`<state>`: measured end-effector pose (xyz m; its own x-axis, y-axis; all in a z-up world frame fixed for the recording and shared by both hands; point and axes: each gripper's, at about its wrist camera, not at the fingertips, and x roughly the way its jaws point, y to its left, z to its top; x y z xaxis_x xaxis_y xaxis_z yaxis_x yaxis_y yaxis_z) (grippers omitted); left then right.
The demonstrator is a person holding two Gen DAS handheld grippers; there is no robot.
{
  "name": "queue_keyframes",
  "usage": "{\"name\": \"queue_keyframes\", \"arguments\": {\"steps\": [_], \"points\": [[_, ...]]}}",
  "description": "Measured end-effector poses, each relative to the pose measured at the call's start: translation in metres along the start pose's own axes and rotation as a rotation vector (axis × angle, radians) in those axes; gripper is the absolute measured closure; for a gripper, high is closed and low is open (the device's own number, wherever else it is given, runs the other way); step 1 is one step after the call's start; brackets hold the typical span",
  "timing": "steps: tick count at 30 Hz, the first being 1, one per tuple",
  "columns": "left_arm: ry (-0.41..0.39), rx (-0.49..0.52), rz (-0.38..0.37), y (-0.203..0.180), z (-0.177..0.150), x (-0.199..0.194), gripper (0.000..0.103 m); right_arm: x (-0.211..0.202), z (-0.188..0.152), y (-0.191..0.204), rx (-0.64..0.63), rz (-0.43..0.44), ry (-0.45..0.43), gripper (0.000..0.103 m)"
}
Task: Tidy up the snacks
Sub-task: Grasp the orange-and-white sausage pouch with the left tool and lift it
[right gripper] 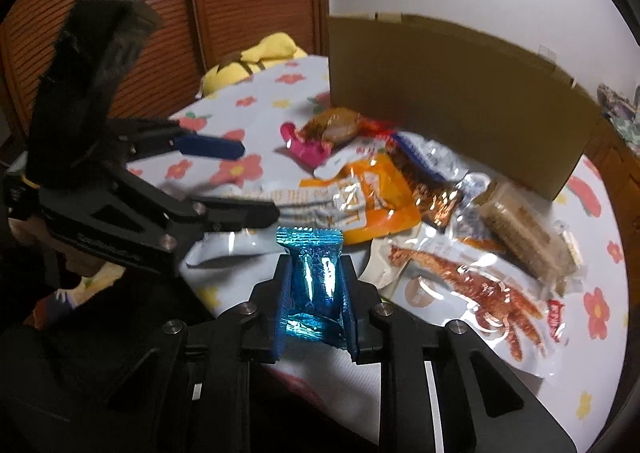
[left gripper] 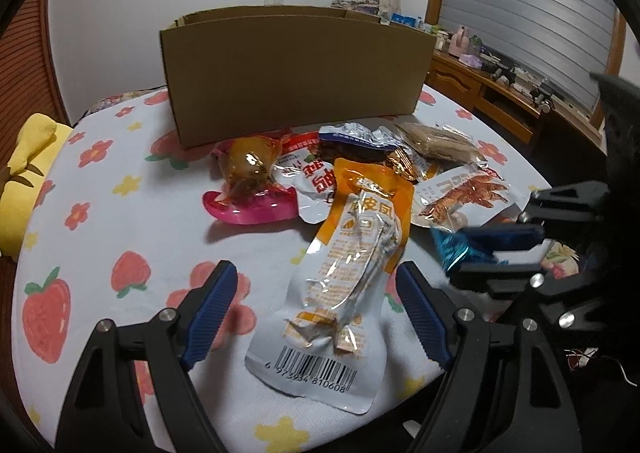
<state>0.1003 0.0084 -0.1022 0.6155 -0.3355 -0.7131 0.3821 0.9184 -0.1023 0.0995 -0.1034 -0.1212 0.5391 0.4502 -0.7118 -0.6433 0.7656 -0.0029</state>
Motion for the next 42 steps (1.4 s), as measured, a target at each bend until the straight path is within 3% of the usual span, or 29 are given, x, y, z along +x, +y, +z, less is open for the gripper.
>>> {"name": "queue_keyframes", "arguments": {"steps": [15,19,23,29,42], "points": [[0.167,0.089,-0.044,-0.022,0.031,0.04,0.021,-0.036,0.007,-0.032,0.073,-0.065,-0.077,0.082],[0.202,0.107,-0.038,-0.025,0.033,0.049,0.033,-0.04,0.003,-0.041,0.094,-0.077,-0.084,0.082],[0.204,0.131,-0.025,-0.028,0.034,0.05,0.038,-0.041,0.001,-0.045,0.109,-0.081,-0.085,0.082],[0.185,0.13,-0.019,-0.024,0.032,0.047,0.055,-0.039,-0.002,-0.048,0.117,-0.083,-0.078,0.082],[0.057,0.067,0.011,-0.013,0.037,0.014,0.056,-0.04,0.003,-0.051,0.113,-0.095,-0.087,0.082]]}}
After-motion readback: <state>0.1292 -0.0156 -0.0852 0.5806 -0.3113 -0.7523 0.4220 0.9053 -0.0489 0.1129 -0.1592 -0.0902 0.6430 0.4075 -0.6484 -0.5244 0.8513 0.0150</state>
